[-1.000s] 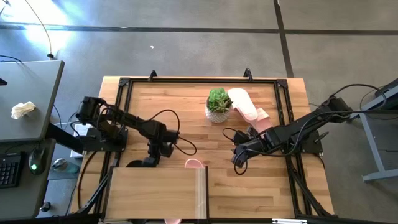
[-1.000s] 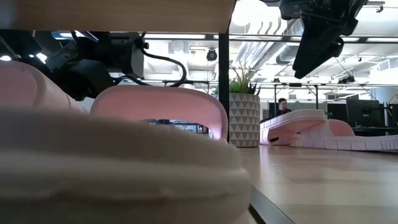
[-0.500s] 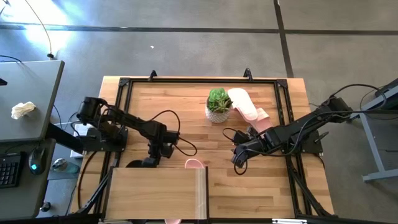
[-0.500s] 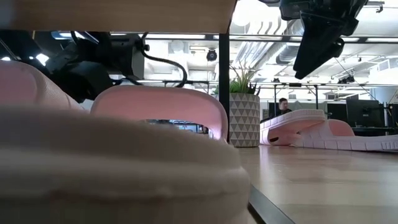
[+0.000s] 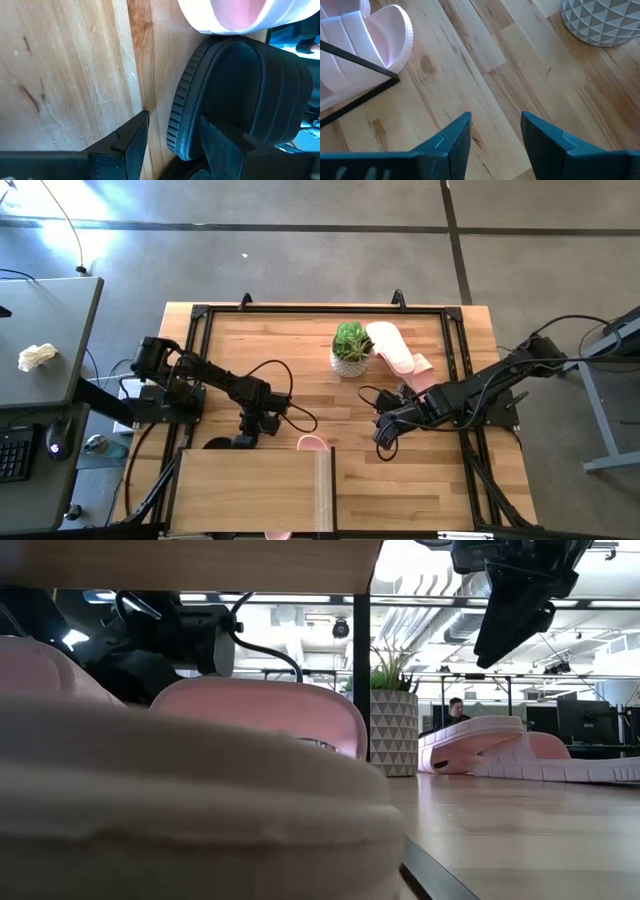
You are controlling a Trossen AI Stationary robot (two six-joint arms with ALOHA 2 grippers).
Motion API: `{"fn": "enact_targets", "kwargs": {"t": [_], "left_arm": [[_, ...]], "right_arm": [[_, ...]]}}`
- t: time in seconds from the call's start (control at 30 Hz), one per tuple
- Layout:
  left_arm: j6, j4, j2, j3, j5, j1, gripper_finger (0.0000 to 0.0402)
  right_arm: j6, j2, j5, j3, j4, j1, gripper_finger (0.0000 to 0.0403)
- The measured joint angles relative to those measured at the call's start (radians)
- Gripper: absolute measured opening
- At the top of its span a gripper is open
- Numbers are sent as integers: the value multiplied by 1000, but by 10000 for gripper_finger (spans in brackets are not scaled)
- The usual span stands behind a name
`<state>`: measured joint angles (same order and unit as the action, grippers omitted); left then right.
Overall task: Pick and place slides into the shelf
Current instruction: Adjust the slides under the shelf
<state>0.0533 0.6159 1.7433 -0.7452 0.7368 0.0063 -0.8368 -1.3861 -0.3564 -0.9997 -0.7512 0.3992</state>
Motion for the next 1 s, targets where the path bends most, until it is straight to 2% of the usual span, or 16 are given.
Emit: {"fn": "enact_targets", "kwargs": {"t": [0.17, 0.4, 0.47, 0.67, 0.87, 1.0], "left_arm": [[-3, -7, 1, 1, -8, 0, 146], [-1, -28, 3, 2, -18, -2, 32], [-1, -29, 3, 2, -19, -2, 13], [-33, -29, 2, 2, -46, -2, 37], [-37, -29, 2, 2, -52, -2, 8], [-44, -30, -2, 2, -54, -2, 17]], "right_arm": [[0, 0, 1, 0, -3, 0, 161], [0, 0, 1, 0, -13, 0, 161], [0, 0, 1, 0, -13, 0, 161], [0, 0, 1, 0, -15, 0, 161], [0, 0, 1, 0, -15, 0, 161], [0, 0, 0, 0, -15, 0, 161]]}}
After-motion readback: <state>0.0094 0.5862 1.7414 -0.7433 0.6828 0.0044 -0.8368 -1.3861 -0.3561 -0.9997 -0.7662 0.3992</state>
